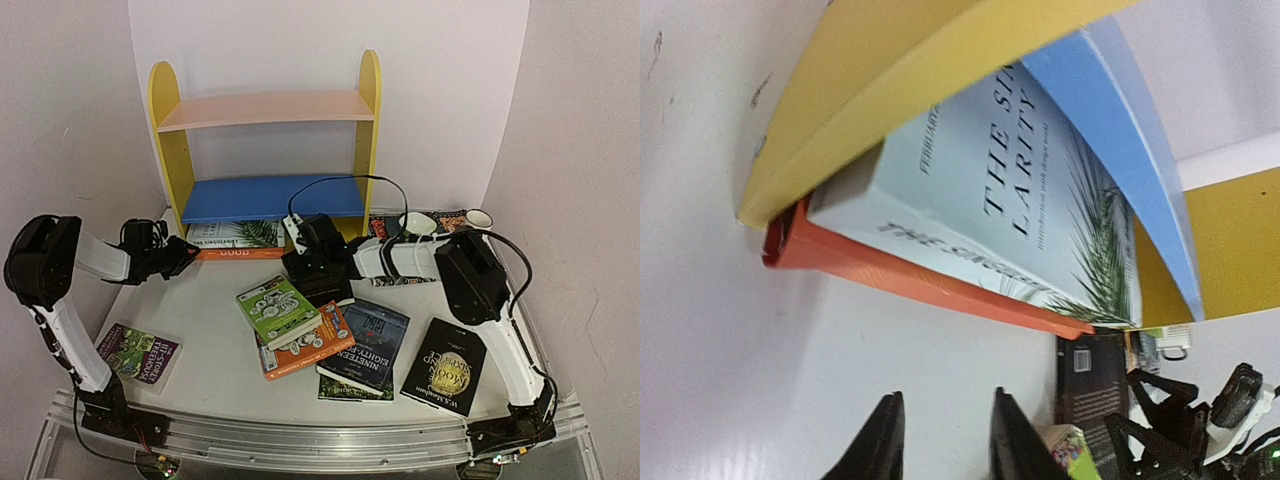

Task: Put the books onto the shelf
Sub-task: Pick up the book from the book pile.

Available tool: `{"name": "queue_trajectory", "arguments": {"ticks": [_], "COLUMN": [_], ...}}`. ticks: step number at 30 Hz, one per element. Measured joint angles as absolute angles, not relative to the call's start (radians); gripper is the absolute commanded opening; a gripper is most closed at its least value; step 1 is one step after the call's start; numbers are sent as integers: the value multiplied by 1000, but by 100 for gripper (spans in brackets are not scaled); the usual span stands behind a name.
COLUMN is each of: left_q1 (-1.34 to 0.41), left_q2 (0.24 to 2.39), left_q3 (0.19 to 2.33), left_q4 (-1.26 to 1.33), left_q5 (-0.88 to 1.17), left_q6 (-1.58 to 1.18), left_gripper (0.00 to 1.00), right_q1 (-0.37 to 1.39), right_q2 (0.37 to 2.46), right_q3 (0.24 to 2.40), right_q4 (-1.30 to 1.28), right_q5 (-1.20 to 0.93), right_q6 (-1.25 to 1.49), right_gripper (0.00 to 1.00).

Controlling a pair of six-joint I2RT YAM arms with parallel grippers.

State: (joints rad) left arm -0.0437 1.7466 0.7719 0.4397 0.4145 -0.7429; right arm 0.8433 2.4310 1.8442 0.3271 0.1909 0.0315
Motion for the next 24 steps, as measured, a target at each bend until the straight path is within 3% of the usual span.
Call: {"name": "queue_trajectory", "arguments": {"ticks": [2, 5, 7, 17, 24], "left_q1": [-44, -46, -54, -223, -375], "left_q2": [1713, 1662, 1633, 1357, 1312], "left_q3": [743, 690, 665, 531, 445], "left_q4": [442, 445, 421, 173, 96], "left_q5": [458, 527, 552, 564, 554], "left_q6": [-740, -756, -764, -790, -892], "left_gripper": [56, 86, 99, 99, 98], "right_q1": [846, 848, 848, 848, 848], "right_q2": [2333, 2203, 2127, 1917, 1877], "right_q3": [1739, 1611, 1543, 1331, 1264], "right_q4": [326, 301, 273, 128, 94], "right_q5": [182, 163, 142, -26, -158], "right_q6": [70, 136, 185, 392, 519], "right_gripper": [73, 75, 76, 79, 79]}}
